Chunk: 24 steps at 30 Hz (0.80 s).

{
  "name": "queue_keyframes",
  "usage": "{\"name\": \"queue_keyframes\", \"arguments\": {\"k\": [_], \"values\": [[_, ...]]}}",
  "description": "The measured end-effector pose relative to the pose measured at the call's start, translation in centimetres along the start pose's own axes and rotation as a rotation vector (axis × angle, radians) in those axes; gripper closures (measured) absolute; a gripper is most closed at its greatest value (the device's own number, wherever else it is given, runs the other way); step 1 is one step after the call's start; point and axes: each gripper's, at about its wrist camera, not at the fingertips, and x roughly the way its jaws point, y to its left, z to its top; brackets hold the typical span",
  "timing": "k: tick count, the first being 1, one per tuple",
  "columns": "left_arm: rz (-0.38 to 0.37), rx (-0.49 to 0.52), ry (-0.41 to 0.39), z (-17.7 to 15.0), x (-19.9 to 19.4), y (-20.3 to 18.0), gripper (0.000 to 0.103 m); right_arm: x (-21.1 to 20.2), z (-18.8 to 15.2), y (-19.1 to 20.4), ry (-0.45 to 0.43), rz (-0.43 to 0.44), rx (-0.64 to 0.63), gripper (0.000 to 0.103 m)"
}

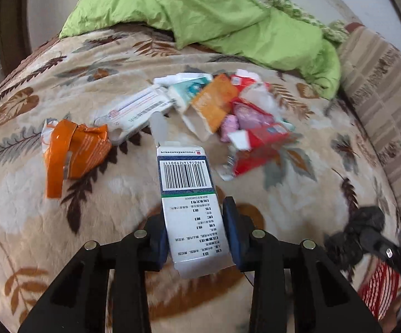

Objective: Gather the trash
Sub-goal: 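Carry both items over the red basket and open both tools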

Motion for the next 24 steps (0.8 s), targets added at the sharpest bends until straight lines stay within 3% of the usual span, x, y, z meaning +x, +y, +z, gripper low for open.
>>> {"name": "queue_keyframes", "arguments": {"k": [5, 11, 19, 24], "values": [[-0.127, 0.123, -0.028, -1.6, -3.8, -4.4, 0.069, -3.0, -1.3, -1.2, -0.025, -0.011, -0.013, 0.061], [-0.325, 0.354, -0.011, -3.8, -6.8, -14.0, 0.069, -10.0, -3.1, -6.2, -0.114, -0.077, 0.049, 0.061], [-0.551, 0.599, 0.079, -8.7, -9.1, -28.1, 0.069, -22.3, -6.4, -14.8, -0.271, -0.347, 0.149, 0.061], [-0.603, 0.703, 0.136, -12.1, -8.5, -35.0, 0.069, -26.8, -8.9, -19.5, -0.288, -0.484, 0.205, 0.061]]}}
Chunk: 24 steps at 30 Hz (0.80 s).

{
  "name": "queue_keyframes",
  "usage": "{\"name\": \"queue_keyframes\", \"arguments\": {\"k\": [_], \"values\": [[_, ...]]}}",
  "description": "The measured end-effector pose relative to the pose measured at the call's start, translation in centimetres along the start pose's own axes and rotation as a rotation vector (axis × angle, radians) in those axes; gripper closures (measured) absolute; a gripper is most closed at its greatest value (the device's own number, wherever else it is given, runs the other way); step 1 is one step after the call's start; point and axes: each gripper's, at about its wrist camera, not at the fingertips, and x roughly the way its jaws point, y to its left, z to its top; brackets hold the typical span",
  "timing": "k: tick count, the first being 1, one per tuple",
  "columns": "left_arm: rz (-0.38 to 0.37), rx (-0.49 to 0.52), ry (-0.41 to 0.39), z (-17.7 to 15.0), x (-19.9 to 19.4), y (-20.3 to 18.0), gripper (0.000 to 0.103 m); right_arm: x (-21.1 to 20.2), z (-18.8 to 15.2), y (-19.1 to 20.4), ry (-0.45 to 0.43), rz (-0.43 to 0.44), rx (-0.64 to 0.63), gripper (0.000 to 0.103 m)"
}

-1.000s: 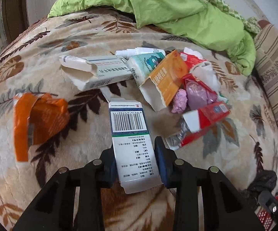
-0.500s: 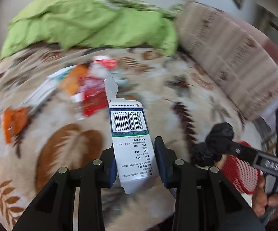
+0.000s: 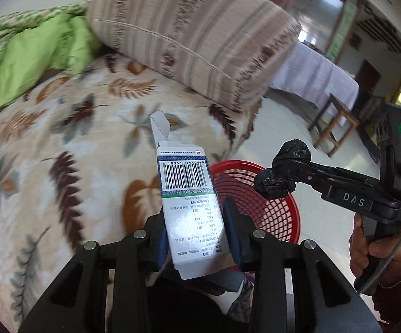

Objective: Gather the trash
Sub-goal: 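Carry both items over the red basket and open both tools, then move both open tools back over the trash on the bed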

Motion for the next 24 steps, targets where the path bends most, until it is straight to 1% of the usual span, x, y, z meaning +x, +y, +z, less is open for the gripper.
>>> {"name": "queue_keyframes", "arguments": {"k": [1, 3, 4, 5, 7, 10, 13, 15, 17, 18, 19, 20, 21, 24], "values": [[-0.006, 0.007, 0.014, 0.3, 1.0, -0.7, 0.069, -0.1, -0.1, -1.0, 0.000, -0.017, 0.006, 0.061], [-0.018, 0.015, 0.049, 0.5, 2.8, -1.9, 0.065, 0.0, -0.3, -2.1, 0.013, -0.041, 0.007, 0.060], [-0.005, 0.017, 0.057, 0.7, 3.5, -2.6, 0.057, 0.0, -0.5, -2.2, 0.017, -0.046, 0.008, 0.058], [0.010, 0.016, 0.056, 0.7, 3.9, -2.9, 0.046, 0.1, -0.5, -2.7, 0.022, -0.057, 0.017, 0.055], [0.039, 0.013, 0.040, 0.9, 4.1, -3.2, 0.036, -0.2, -0.8, -3.3, 0.013, -0.073, 0.023, 0.045], [0.069, 0.013, 0.008, 0.9, 2.7, -3.1, 0.036, -0.9, -0.8, -3.5, -0.016, -0.085, 0.015, 0.043], [0.116, -0.032, -0.064, 0.8, 0.0, -2.1, 0.036, -2.1, -0.7, -3.4, -0.064, -0.077, 0.018, 0.043], [0.174, -0.067, -0.116, 0.2, -2.3, -1.2, 0.036, -2.5, -0.4, -2.7, -0.083, -0.032, 0.021, 0.043], [0.240, -0.103, -0.165, -0.7, -4.7, 0.0, 0.036, -2.9, -0.3, -1.3, -0.099, 0.048, 0.026, 0.043], [0.272, -0.120, -0.182, -1.0, -5.7, 0.7, 0.036, -2.9, -0.4, -0.2, -0.096, 0.108, 0.027, 0.043], [0.296, -0.139, -0.200, -1.5, -6.8, 1.3, 0.036, -2.9, -0.5, 0.4, -0.091, 0.147, 0.027, 0.043], [0.327, -0.177, -0.227, -2.2, -8.2, 2.3, 0.036, -2.8, -0.6, 1.5, -0.082, 0.206, 0.025, 0.043], [0.345, -0.206, -0.245, -2.7, -9.2, 2.9, 0.036, -2.7, -0.7, 2.4, -0.077, 0.246, 0.020, 0.043], [0.431, -0.317, -0.309, -4.9, -12.6, 5.5, 0.036, -2.1, -1.4, 6.1, -0.039, 0.363, -0.028, 0.043]]}}
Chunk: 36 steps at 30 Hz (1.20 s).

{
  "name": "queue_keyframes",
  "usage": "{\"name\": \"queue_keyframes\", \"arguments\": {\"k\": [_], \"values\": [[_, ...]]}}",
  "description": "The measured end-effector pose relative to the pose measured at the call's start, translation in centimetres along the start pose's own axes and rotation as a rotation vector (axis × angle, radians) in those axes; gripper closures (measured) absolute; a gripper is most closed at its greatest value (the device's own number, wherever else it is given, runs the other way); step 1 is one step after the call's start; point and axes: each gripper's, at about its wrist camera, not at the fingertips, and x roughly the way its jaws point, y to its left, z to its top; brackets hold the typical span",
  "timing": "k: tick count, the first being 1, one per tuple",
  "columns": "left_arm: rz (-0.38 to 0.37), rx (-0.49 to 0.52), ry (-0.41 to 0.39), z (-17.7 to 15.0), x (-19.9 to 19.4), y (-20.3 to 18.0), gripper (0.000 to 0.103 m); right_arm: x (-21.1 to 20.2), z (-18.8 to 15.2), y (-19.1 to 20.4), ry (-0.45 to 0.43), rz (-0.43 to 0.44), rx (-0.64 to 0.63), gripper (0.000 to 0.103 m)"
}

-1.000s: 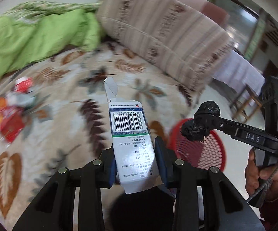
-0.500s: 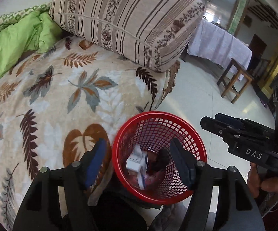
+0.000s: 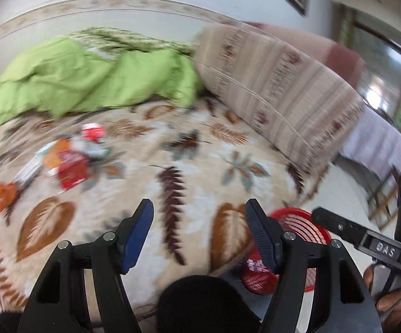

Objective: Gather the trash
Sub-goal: 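Move both open tools back over the trash on the bed, then grasp the orange snack bag with the left tool while the right tool grasps the red QR-code box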

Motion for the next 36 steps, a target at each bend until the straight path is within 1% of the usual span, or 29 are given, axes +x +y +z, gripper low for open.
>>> {"name": "queue_keyframes", "arguments": {"k": [2, 3, 5, 6, 8, 10, 12, 14, 16, 19, 20, 22, 25, 28, 30, 32, 33, 35, 36], "values": [[0.075, -0.050, -0.009, -0.6, -1.0, 2.7, 0.036, 1.2, -0.5, 1.9, 0.030, 0.057, -0.022, 0.043], [0.093, -0.059, -0.010, -0.9, -1.3, 3.7, 0.036, 1.5, -0.7, 2.6, 0.039, 0.069, -0.035, 0.043], [0.160, -0.050, 0.005, -1.7, -1.8, 5.9, 0.036, 2.7, -1.1, 4.8, 0.078, 0.108, -0.082, 0.043], [0.198, -0.027, 0.024, -1.8, -1.8, 6.9, 0.036, 3.2, -1.2, 5.6, 0.096, 0.114, -0.100, 0.043], [0.238, 0.003, 0.058, -2.0, -1.6, 8.7, 0.036, 4.3, -1.3, 7.6, 0.129, 0.120, -0.147, 0.043], [0.276, -0.017, 0.050, -2.5, -2.1, 11.0, 0.036, 5.5, -1.2, 9.3, 0.156, 0.129, -0.164, 0.043], [0.298, -0.053, 0.042, -2.5, -2.8, 13.3, 0.035, 6.5, -1.1, 11.0, 0.175, 0.133, -0.188, 0.043], [0.326, -0.114, 0.038, -2.5, -3.5, 16.1, 0.032, 7.5, -1.0, 12.8, 0.184, 0.117, -0.224, 0.043], [0.341, -0.182, 0.034, -2.5, -4.2, 18.9, 0.032, 9.2, -1.0, 15.1, 0.215, 0.125, -0.265, 0.043], [0.382, -0.307, 0.026, -2.2, -4.9, 23.9, 0.032, 11.7, -0.7, 17.8, 0.260, 0.138, -0.290, 0.043], [0.394, -0.338, 0.030, -2.0, -5.0, 25.5, 0.032, 13.1, -0.5, 19.0, 0.277, 0.137, -0.302, 0.043], [0.423, -0.396, 0.041, -1.2, -4.4, 28.8, 0.032, 15.0, -0.1, 20.2, 0.294, 0.137, -0.307, 0.043], [0.474, -0.421, 0.075, -0.1, -2.6, 32.6, 0.032, 17.5, 0.1, 21.9, 0.310, 0.151, -0.295, 0.043], [0.470, -0.463, 0.127, 0.7, 0.5, 36.2, 0.032, 20.1, 0.1, 23.1, 0.324, 0.149, -0.304, 0.043], [0.451, -0.488, 0.146, 1.1, 2.5, 38.0, 0.032, 21.7, 0.2, 23.5, 0.340, 0.144, -0.286, 0.043], [0.471, -0.508, 0.177, 1.2, 4.9, 39.2, 0.032, 23.3, 0.4, 23.4, 0.357, 0.149, -0.252, 0.043], [0.464, -0.529, 0.181, 1.2, 5.8, 39.9, 0.032, 23.7, 0.5, 23.4, 0.361, 0.146, -0.244, 0.043], [0.421, -0.567, 0.205, 0.8, 7.4, 40.6, 0.032, 25.0, 0.8, 23.3, 0.373, 0.141, -0.231, 0.043], [0.421, -0.572, 0.212, 0.6, 8.0, 40.5, 0.033, 25.3, 0.8, 23.3, 0.375, 0.139, -0.228, 0.043]]}}
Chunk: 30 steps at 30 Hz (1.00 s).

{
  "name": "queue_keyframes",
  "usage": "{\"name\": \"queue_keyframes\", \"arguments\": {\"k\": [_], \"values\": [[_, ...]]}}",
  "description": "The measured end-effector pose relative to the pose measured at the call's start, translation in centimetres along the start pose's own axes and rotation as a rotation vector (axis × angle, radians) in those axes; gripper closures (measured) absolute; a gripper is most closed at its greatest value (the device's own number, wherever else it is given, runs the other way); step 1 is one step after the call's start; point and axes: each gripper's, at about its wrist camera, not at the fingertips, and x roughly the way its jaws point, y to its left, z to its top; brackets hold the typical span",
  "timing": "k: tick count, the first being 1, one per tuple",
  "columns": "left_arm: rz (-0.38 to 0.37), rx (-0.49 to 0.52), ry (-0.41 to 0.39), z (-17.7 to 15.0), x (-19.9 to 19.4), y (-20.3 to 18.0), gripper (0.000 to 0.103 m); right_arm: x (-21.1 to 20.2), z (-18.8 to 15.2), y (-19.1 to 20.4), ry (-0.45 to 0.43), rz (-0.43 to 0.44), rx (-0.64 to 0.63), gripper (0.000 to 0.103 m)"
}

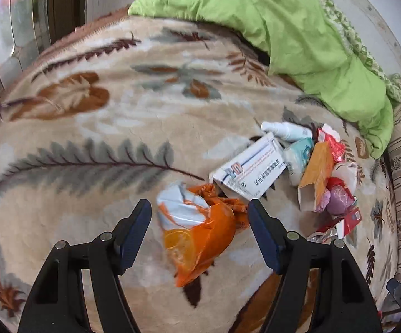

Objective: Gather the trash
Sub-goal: 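Grasp the orange snack bag with the left tool while the right tool grasps the red QR-code box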

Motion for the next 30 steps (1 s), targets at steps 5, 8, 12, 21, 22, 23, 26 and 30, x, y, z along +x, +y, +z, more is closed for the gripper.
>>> {"name": "queue_keyframes", "arguments": {"k": [5, 8, 12, 21, 22, 23, 26, 30], "values": [[-0.007, 0.084, -0.024, -3.1, -0.4, -2.7, 0.050, 2.2, 1.8, -0.5, 0.018, -0.007, 0.036, 0.042], [-0.031, 0.092, -0.032, -4.6, -1.0, -3.2, 0.052, 3.9, 3.2, -0.6, 0.036, -0.008, 0.083, 0.041], [-0.038, 0.117, -0.062, -4.6, -1.0, -3.0, 0.052, 6.9, 5.3, -0.7, 0.064, -0.023, 0.172, 0.039], [-0.037, 0.156, -0.085, -4.2, -0.5, -2.6, 0.052, 13.9, 7.1, -0.5, 0.166, -0.131, 0.297, 0.039], [-0.037, 0.159, -0.086, -4.2, -0.5, -2.6, 0.052, 14.1, 6.9, -0.5, 0.172, -0.138, 0.296, 0.039], [-0.042, 0.159, -0.086, -4.2, -0.6, -2.6, 0.052, 14.0, 6.5, -0.6, 0.164, -0.120, 0.305, 0.039], [-0.060, 0.154, -0.086, -4.3, -0.7, -2.5, 0.052, 12.6, 5.6, -0.5, 0.137, -0.090, 0.279, 0.065], [-0.084, 0.161, -0.094, -4.7, -1.2, -3.0, 0.053, 11.0, 4.1, -0.9, 0.097, -0.069, 0.236, 0.071]]}}
